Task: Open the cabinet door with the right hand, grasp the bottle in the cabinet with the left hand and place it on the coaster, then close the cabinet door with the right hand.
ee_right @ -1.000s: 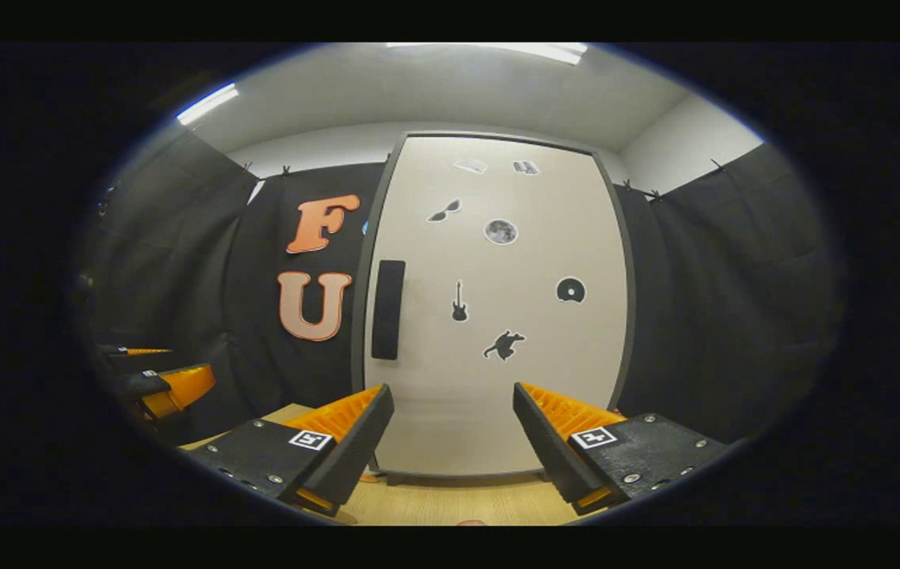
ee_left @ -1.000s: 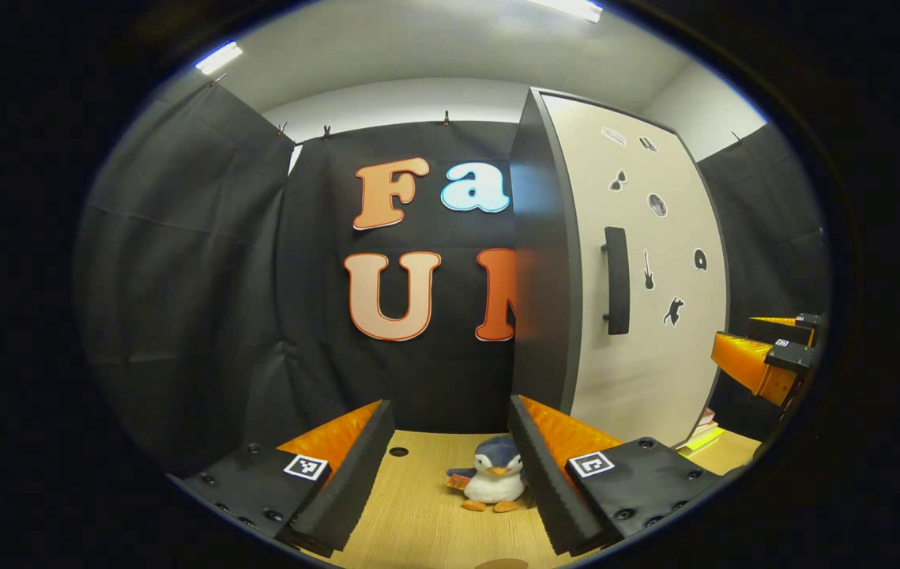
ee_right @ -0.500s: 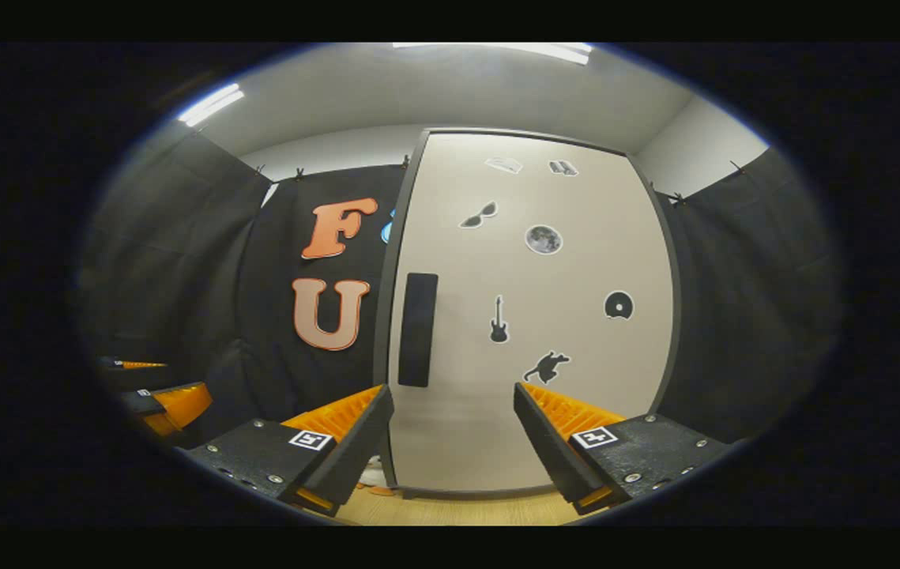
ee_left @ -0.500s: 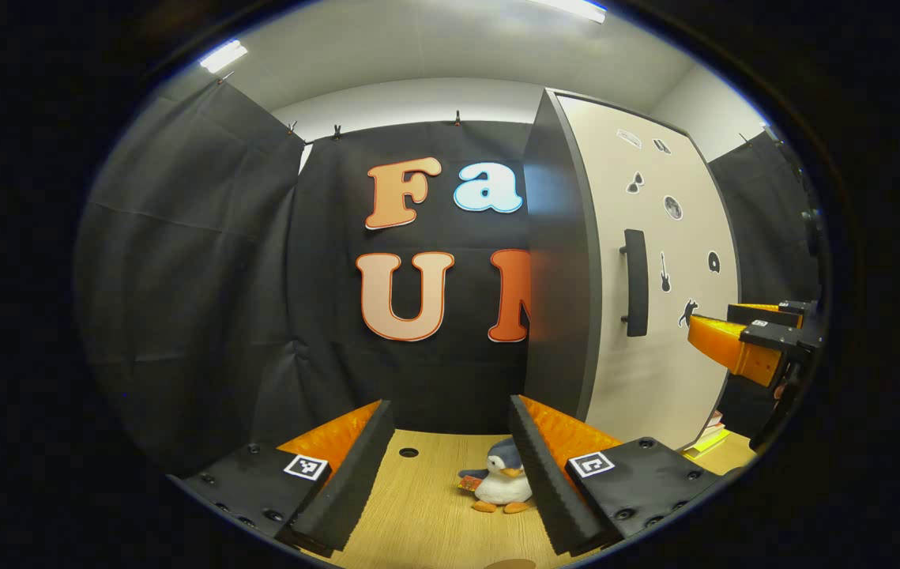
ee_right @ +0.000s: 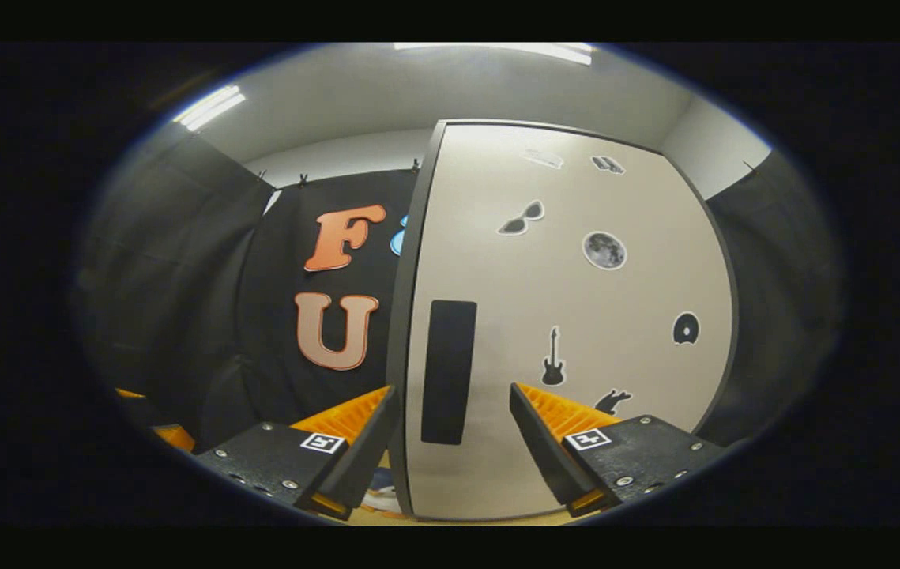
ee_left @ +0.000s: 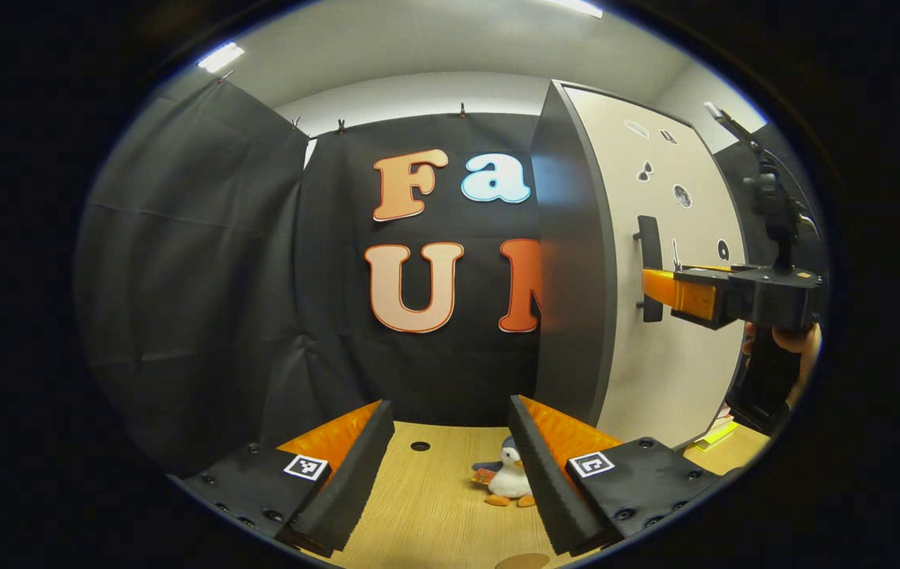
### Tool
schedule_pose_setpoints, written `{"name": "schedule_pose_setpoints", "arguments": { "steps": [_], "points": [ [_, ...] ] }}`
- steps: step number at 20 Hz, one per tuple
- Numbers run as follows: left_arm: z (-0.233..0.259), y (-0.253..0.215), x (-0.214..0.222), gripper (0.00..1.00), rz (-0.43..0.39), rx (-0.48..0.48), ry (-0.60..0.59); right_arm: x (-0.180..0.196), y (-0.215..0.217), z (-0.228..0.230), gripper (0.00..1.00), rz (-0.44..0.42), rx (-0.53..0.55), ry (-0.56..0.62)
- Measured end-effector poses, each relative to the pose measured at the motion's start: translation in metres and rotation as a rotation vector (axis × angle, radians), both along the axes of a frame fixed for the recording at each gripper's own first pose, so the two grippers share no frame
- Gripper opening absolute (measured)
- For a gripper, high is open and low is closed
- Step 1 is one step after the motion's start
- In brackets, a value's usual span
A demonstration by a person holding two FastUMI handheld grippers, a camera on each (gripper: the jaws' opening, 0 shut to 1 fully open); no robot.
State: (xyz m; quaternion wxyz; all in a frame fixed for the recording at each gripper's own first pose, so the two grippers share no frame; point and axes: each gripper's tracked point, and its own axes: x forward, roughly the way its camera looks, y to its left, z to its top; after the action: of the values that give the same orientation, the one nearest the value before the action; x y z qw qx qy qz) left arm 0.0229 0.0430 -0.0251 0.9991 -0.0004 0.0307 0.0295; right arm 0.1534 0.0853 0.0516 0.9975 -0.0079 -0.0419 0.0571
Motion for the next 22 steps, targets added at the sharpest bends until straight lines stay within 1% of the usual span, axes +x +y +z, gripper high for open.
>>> {"name": "schedule_pose_setpoints", "arguments": {
  "steps": [1, 2, 3, 5, 6, 7, 8, 9, 10, 11, 12, 13, 15, 16, 17, 18, 20, 21, 22],
  "points": [
    [0.0, 0.004, -0.001, 0.96, 0.001, -0.003, 0.001, 0.008, 0.003, 0.001, 0.84, 0.004, -0.001, 0.004],
    [0.0, 0.007, -0.001, 0.95, 0.004, -0.004, 0.001, 0.013, 0.006, -0.001, 0.76, 0.004, -0.001, 0.01],
    [0.001, 0.012, -0.001, 0.95, 0.007, -0.005, 0.0, 0.017, 0.006, -0.003, 0.79, -0.004, -0.001, 0.016],
    [0.002, 0.021, 0.0, 0.96, 0.013, -0.002, -0.005, 0.023, 0.01, -0.007, 0.74, -0.007, 0.003, 0.025],
    [0.002, 0.024, 0.0, 0.95, 0.013, 0.001, -0.007, 0.025, 0.009, -0.009, 0.65, -0.018, 0.005, 0.026],
    [0.002, 0.028, 0.0, 0.95, 0.014, 0.004, -0.01, 0.027, 0.009, -0.01, 0.67, -0.029, 0.006, 0.027],
    [0.001, 0.031, 0.001, 0.96, 0.012, 0.005, -0.009, 0.029, 0.01, -0.012, 0.59, -0.036, 0.012, 0.032],
    [0.0, 0.034, 0.002, 0.95, 0.008, 0.003, -0.007, 0.03, 0.009, -0.013, 0.55, -0.056, 0.02, 0.038],
    [-0.002, 0.036, 0.003, 0.94, 0.001, -0.003, -0.004, 0.029, 0.006, -0.011, 0.48, -0.073, 0.028, 0.033],
    [-0.003, 0.039, 0.005, 0.94, -0.003, -0.012, 0.002, 0.031, 0.005, -0.012, 0.44, -0.08, 0.039, 0.038],
    [-0.006, 0.041, 0.007, 0.94, -0.013, -0.022, 0.006, 0.031, 0.005, -0.012, 0.38, -0.084, 0.054, 0.038],
    [-0.007, 0.041, 0.009, 0.94, -0.024, -0.03, 0.01, 0.031, 0.005, -0.012, 0.37, -0.089, 0.067, 0.046],
    [-0.007, 0.043, 0.015, 0.95, -0.048, -0.031, 0.013, 0.031, 0.004, -0.012, 0.31, -0.103, 0.081, 0.051],
    [-0.007, 0.043, 0.019, 0.95, -0.058, -0.029, 0.012, 0.029, 0.003, -0.012, 0.23, -0.113, 0.087, 0.053],
    [-0.007, 0.043, 0.02, 0.95, -0.067, -0.028, 0.01, 0.028, 0.002, -0.012, 0.25, -0.128, 0.097, 0.057],
    [-0.005, 0.043, 0.022, 0.95, -0.075, -0.028, 0.008, 0.028, 0.003, -0.011, 0.2, -0.138, 0.102, 0.06],
    [-0.004, 0.04, 0.026, 0.95, -0.087, -0.036, 0.002, 0.025, 0.002, -0.011, 0.19, -0.146, 0.099, 0.067],
    [-0.005, 0.037, 0.027, 0.95, -0.097, -0.038, 0.002, 0.023, 0.002, -0.011, 0.17, -0.147, 0.095, 0.069],
    [-0.004, 0.034, 0.03, 0.95, -0.101, -0.037, 0.001, 0.021, 0.001, -0.01, 0.2, -0.149, 0.092, 0.07]
  ]
}}
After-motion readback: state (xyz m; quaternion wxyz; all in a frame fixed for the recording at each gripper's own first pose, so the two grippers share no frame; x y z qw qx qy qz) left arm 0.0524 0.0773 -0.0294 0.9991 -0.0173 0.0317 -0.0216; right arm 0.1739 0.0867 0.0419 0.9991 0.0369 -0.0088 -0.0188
